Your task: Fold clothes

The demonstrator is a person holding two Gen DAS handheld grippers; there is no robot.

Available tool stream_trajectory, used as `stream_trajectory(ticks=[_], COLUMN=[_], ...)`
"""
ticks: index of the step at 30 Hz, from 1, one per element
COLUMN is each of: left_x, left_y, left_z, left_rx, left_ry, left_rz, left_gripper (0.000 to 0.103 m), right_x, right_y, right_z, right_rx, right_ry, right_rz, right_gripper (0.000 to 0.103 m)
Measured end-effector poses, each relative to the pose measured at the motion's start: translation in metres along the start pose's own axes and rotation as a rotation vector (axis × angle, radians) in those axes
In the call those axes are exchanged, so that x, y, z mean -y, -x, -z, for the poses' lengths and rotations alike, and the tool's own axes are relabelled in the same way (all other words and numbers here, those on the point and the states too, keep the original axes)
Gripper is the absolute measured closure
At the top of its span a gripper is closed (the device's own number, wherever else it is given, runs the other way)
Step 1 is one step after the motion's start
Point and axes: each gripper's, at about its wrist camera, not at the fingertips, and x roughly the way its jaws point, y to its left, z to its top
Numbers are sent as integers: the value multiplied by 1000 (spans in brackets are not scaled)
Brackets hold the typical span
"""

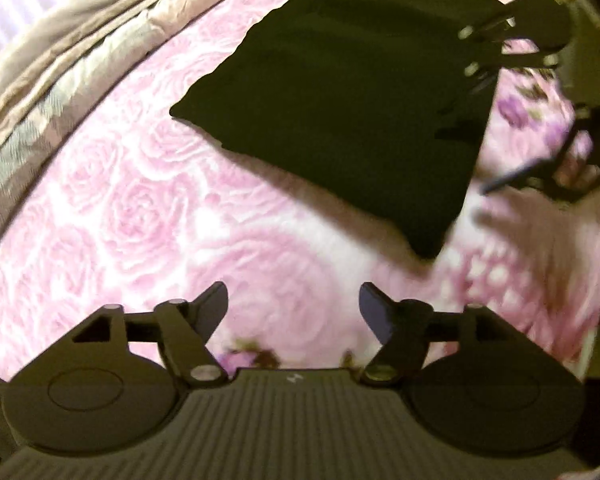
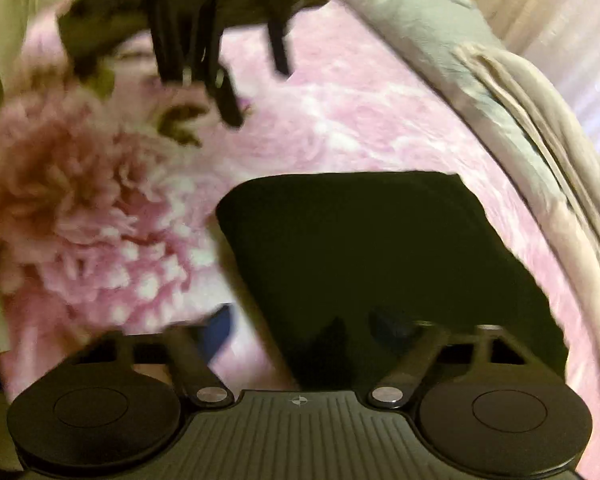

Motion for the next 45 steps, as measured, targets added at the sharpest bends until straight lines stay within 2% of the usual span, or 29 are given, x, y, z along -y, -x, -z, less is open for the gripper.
stream_trajectory(ticks=[2, 4, 5, 6, 7, 8, 10, 14, 17, 21, 25, 29, 31, 32, 34, 35, 37, 38, 42, 45], left_x=[-6, -7, -7, -7, -4, -2, 3, 13, 20, 21, 17, 9, 6, 4, 1, -1, -4, -4, -5, 0], left_y=[2, 0, -2, -3, -7, -11, -18, -32, -43, -63, -84, -104, -110, -112, -116, -115, -112, -111, -98, -81], left_z=[6, 6, 7, 6, 2, -2, -10, -25, -37, -55, -71, -77, -79, -81, -85, -88, -96, -100, -130, -166], left_rx=[36, 69, 85, 101, 115, 129, 158, 214, 256, 322, 372, 369, 347, 335, 311, 303, 285, 272, 232, 227], left_ry=[24, 29, 31, 24, -5, -35, -93, -211, -299, -411, -514, -634, -686, -705, -740, -751, -787, -802, -855, -898], left_rz=[6, -1, -4, -10, -21, -32, -54, -98, -130, -191, -242, -195, -164, -151, -123, -109, -96, -87, -74, -90], left_gripper=[31, 28, 26, 21, 17, 17, 17, 16, 14, 11, 11, 13, 27, 30, 48, 53, 81, 86, 94, 94], right_x=[-7, -7, -1, 8, 20, 31, 62, 131, 163, 168, 147, 119, 108, 104, 100, 99, 102, 104, 118, 135], right_y=[-29, -38, -39, -38, -33, -28, -10, 31, 45, 45, 45, 39, 35, 35, 35, 36, 38, 39, 54, 75], right_z=[-7, -9, -11, -14, -17, -20, -23, -12, 1, 4, 0, 0, 0, 0, 2, 3, 7, 9, 22, 50], right_rx=[-75, -74, -74, -71, -62, -52, -25, 26, 29, 23, 28, 33, 37, 41, 52, 59, 76, 85, 133, 194], right_ry=[84, 113, 95, 62, 10, -46, -203, -596, -756, -757, -703, -625, -592, -577, -564, -564, -572, -583, -652, -811], right_rz=[26, 37, 35, 39, 33, 24, 4, 11, 29, 21, -5, -23, -25, -24, -25, -26, -29, -31, -28, -20], right_gripper=[36, 40, 65, 80, 92, 94, 95, 95, 95, 95, 95, 95, 95, 95, 95, 95, 95, 95, 95, 95])
